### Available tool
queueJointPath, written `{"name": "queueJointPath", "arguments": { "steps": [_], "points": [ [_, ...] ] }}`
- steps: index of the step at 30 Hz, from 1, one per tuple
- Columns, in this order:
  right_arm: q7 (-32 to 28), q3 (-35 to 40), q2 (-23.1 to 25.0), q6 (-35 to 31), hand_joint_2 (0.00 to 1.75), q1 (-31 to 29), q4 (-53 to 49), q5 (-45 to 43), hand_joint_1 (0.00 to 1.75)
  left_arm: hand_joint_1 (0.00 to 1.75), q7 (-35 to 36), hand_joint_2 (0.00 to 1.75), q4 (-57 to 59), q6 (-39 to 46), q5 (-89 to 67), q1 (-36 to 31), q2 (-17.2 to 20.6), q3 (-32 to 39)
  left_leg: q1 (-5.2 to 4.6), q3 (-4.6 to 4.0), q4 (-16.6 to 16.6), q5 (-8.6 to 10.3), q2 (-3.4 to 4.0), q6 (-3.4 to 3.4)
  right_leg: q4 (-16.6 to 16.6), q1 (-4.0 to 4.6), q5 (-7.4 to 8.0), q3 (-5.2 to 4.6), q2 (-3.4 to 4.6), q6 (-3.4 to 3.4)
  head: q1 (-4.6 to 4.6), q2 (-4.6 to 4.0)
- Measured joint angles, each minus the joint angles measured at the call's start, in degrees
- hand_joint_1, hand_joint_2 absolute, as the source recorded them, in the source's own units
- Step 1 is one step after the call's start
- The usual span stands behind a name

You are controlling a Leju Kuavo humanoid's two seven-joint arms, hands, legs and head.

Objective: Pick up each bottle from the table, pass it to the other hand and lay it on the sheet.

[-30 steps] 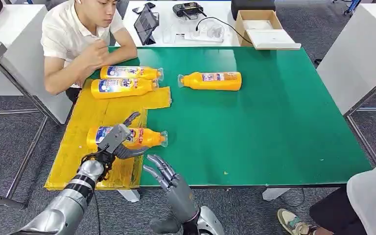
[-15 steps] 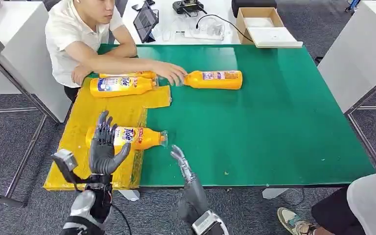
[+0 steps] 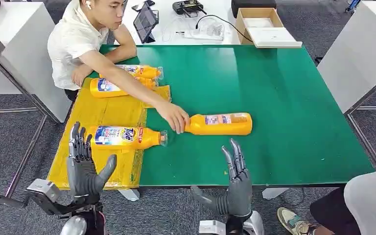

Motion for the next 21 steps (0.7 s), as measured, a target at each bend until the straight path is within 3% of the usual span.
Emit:
{"name": "queueJointPath", "arguments": {
  "steps": [2, 7, 11, 16, 21],
  "points": [
    [0.6, -2.0, -0.6, 0.0, 1.75, 0.1, 0.2, 2.1, 0.0, 0.0, 0.3, 1.75, 0.0, 2.5, -3.0, 0.2, 0.4, -0.7, 0.0, -0.04, 0.0, 0.0, 0.0, 0.0, 0.0, -0.01, 0.0, -0.01, 0.0, 0.0, 0.02, 0.0],
    [6.0, -10.7, -1.2, 0.0, 1.75, -1.1, 2.6, 21.2, 0.0, 0.0, 2.3, 1.75, 0.9, 9.7, -14.1, 0.7, 1.8, -3.2, -0.03, -0.05, 0.0, -0.01, -0.02, 0.01, 0.0, -0.03, 0.0, -0.01, -0.01, 0.0, 0.0, 0.0],
    [11.9, -15.7, -2.1, 0.0, 1.75, -4.4, 7.4, 27.7, 0.0, 0.0, 2.8, 1.75, 1.7, 12.1, -18.2, 0.8, 2.1, -4.8, -0.04, -0.02, 0.0, -0.01, 0.03, 0.02, 0.0, -0.04, 0.02, 0.01, 0.01, 0.03, 0.0, 0.0],
    [22.0, -15.6, -4.7, 0.9, 1.75, -8.5, 15.2, 30.3, 0.0, 0.0, 4.3, 1.75, 2.8, 11.2, -18.8, 0.7, 2.1, -6.2, -0.03, -0.05, 0.0, 0.0, -0.02, 0.03, 0.0, -0.03, 0.03, 0.02, -0.01, 0.04, 0.0, -0.02],
    [25.4, -12.5, -7.0, 3.3, 1.75, -16.7, 25.9, 30.4, 0.0, 0.0, 5.4, 1.75, 6.1, 8.2, -19.1, -1.6, 2.1, -8.6, -0.03, -0.01, 0.0, 0.03, 0.04, 0.02, 0.0, -0.02, 0.04, 0.01, 0.01, 0.04, 0.0, 0.0]
  ]
}}
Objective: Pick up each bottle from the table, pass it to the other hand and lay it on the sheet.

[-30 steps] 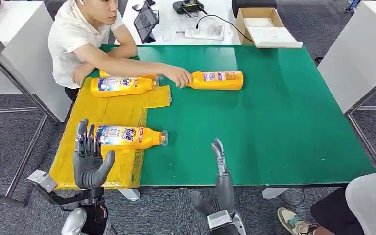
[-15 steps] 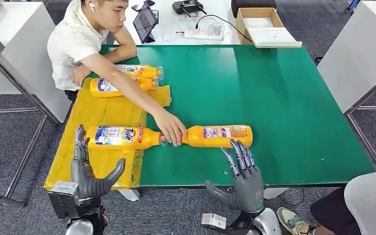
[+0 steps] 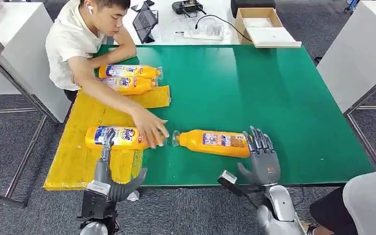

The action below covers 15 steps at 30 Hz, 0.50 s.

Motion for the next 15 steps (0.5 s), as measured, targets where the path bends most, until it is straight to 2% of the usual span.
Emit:
{"name": "queueJointPath", "arguments": {
  "steps": [4, 15],
  "points": [
    [0.6, 2.1, -0.2, 0.9, 1.75, -4.5, 5.7, -0.1, 0.0, 0.0, 0.0, 1.75, 1.9, -0.7, -0.2, -0.9, -0.2, -1.9, 0.0, 0.0, 0.0, 0.01, -0.04, 0.0, 0.0, 0.0, 0.0, 0.01, -0.01, 0.0, 0.0, -0.02],
    [2.6, 6.8, 0.5, 4.0, 1.75, -10.0, 14.4, 0.2, 0.0, 0.0, 0.5, 1.75, 4.1, -1.1, -0.9, -2.5, -0.2, -3.8, 0.0, -0.05, 0.0, 0.0, -0.06, 0.0, 0.0, -0.01, 0.0, -0.02, -0.02, 0.01, 0.0, -0.02]
  ]
}}
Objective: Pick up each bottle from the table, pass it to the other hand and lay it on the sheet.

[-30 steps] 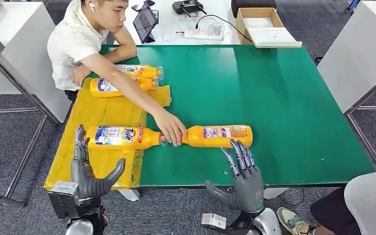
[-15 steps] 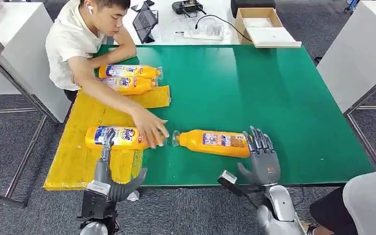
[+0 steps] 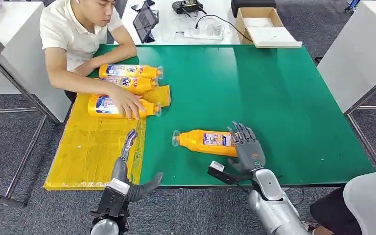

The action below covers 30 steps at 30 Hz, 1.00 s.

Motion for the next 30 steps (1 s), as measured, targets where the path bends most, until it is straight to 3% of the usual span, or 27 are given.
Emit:
{"name": "queueJointPath", "arguments": {
  "steps": [3, 8, 13, 30],
  "points": [
    [0.4, 0.7, 0.4, 0.6, 1.75, -0.9, 1.5, 0.0, 0.0, 0.0, 0.0, 1.75, 0.3, 0.0, 0.0, -0.2, 0.0, -0.1, 0.01, 0.0, 0.0, 0.0, -0.02, 0.0, 0.0, 0.01, 0.0, 0.01, 0.0, 0.0, 0.0, 0.02],
    [4.8, 2.0, 1.2, 8.6, 1.75, -4.1, 4.5, -0.9, 0.0, 0.0, 1.3, 1.75, 0.6, -1.7, 0.1, -0.5, 0.0, -1.0, 0.01, 0.1, 0.0, 0.0, 0.09, 0.0, 0.0, 0.01, 0.0, 0.05, 0.03, 0.0, 0.0, 0.0],
    [9.0, 3.2, 1.8, 12.4, 1.75, -7.1, 6.8, -0.8, 0.0, 0.0, 1.9, 1.75, 0.8, -2.1, 0.0, -0.7, 0.0, -1.5, 0.01, 0.27, 0.0, 0.0, 0.08, 0.0, 0.0, 0.01, 0.0, 0.21, 0.04, 0.0, 0.0, 0.02],
    [13.5, 5.8, 3.1, 17.6, 1.75, -10.0, 9.3, -1.3, 0.0, 0.0, 3.8, 1.75, 1.2, -3.1, -2.3, -1.1, 0.0, -2.3, 0.01, 0.62, 0.0, 0.0, 0.12, 0.0, 0.0, 0.02, 0.01, 0.54, 0.04, -0.01, 0.0, 0.02]
  ]
}}
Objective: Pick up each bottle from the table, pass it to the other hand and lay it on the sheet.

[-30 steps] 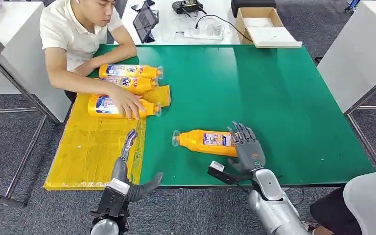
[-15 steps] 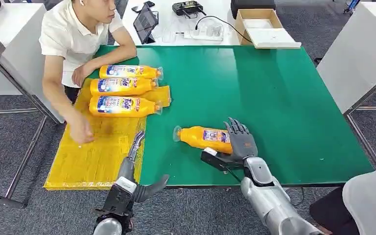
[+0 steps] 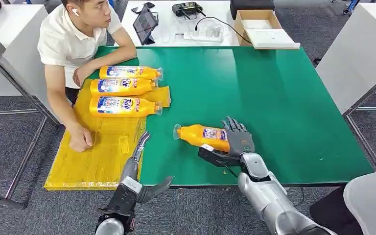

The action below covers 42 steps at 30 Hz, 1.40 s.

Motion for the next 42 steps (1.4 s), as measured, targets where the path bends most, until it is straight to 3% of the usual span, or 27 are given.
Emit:
{"name": "queueJointPath", "arguments": {
  "steps": [3, 4, 5, 6, 19, 23, 25, 31, 38, 42],
  "points": [
    [0.3, 0.5, 0.1, 1.1, 1.75, -0.1, 0.0, -1.1, 0.0, 0.0, 0.5, 1.75, 0.0, -0.5, -0.5, 0.0, 0.0, 0.0, 0.0, 0.05, 0.0, 0.0, 0.0, 0.0, 0.0, 0.0, 0.0, 0.05, 0.0, 0.0, 0.0, -0.02],
    [0.4, 0.6, 0.1, 1.2, 1.75, -0.1, -0.1, -1.3, 0.1, 0.0, 0.5, 1.75, 0.0, -0.6, -0.5, 0.0, 0.0, 0.0, 0.0, 0.06, 0.0, 0.0, 0.0, 0.0, 0.0, 0.01, 0.0, 0.06, 0.0, 0.0, 0.02, 0.0],
    [0.4, 0.8, 0.1, 1.2, 1.75, -0.1, -0.1, -1.6, 1.62, 0.0, 0.5, 1.75, 0.0, -0.7, -0.6, 0.0, 0.0, 0.0, 0.0, 0.07, 0.0, 0.0, 0.0, 0.0, 0.0, 0.01, 0.0, 0.07, 0.0, 0.0, 0.0, 0.0],
    [0.4, 0.9, 0.1, 1.3, 1.75, -0.1, -0.1, -1.9, 1.75, 0.0, 0.5, 1.75, 0.0, -0.7, -0.6, 0.0, 0.0, 0.0, 0.0, 0.09, 0.0, 0.0, 0.0, 0.0, 0.0, 0.01, 0.0, 0.08, 0.0, 0.0, 0.0, 0.0],
    [-6.0, 0.4, -1.2, 2.9, 1.75, 1.7, -2.3, -14.0, 1.75, 0.0, 1.2, 1.75, -0.1, -2.0, -0.8, 0.1, 0.7, 0.0, 0.0, 0.41, 0.0, -0.03, -0.01, 0.01, 0.0, 0.01, -0.01, 0.34, 0.0, 0.0, 0.0, 0.0],
    [-6.2, 0.3, -1.2, 3.0, 1.75, 1.8, -2.3, -14.3, 1.75, 0.0, 1.2, 1.75, -0.1, -2.0, -0.8, 0.1, 0.7, 0.0, 0.0, 0.41, 0.0, -0.03, -0.01, 0.02, 0.0, 0.01, -0.01, 0.36, 0.0, 0.0, 0.0, 0.0],
    [-10.5, -1.6, -2.5, 3.8, 1.75, 2.7, -2.3, -20.3, 1.75, 0.0, 0.6, 1.75, -0.1, -2.3, 0.3, -0.2, 1.3, 0.0, 0.0, 0.46, 0.0, -0.04, -0.03, 0.02, 0.0, 0.02, -0.01, 0.39, 0.0, 0.0, 0.0, 0.0],
    [-12.2, -3.3, -3.1, 3.7, 1.75, 3.1, -1.6, -22.4, 1.75, 0.0, 0.4, 1.75, -0.1, -2.4, 0.8, -0.4, 1.7, 0.0, 0.01, 0.62, 0.0, -0.05, -0.03, 0.02, -0.1, 0.03, -0.02, 0.49, 0.0, 0.0, 0.0, 0.0],
    [-24.6, -6.8, -2.7, 4.7, 1.75, 6.3, -4.6, -34.2, 1.75, 0.0, -0.4, 1.75, -0.2, -4.2, 10.6, -0.3, 1.9, 0.2, 0.01, 0.62, 0.0, -0.07, 0.0, 0.02, -0.1, 0.03, -0.02, 0.6, 0.03, 0.0, 0.02, 0.0],
    [-27.0, -7.3, -1.6, 6.4, 1.75, 10.8, -12.2, -39.4, 1.75, 0.0, 2.3, 1.75, -0.2, -7.4, 22.4, 0.1, 1.4, 0.6, 0.04, 0.5, 0.0, -0.07, -0.02, 0.02, -0.1, 0.05, -0.02, 0.49, 0.02, 0.0, -0.02, -0.02]
  ]
}}
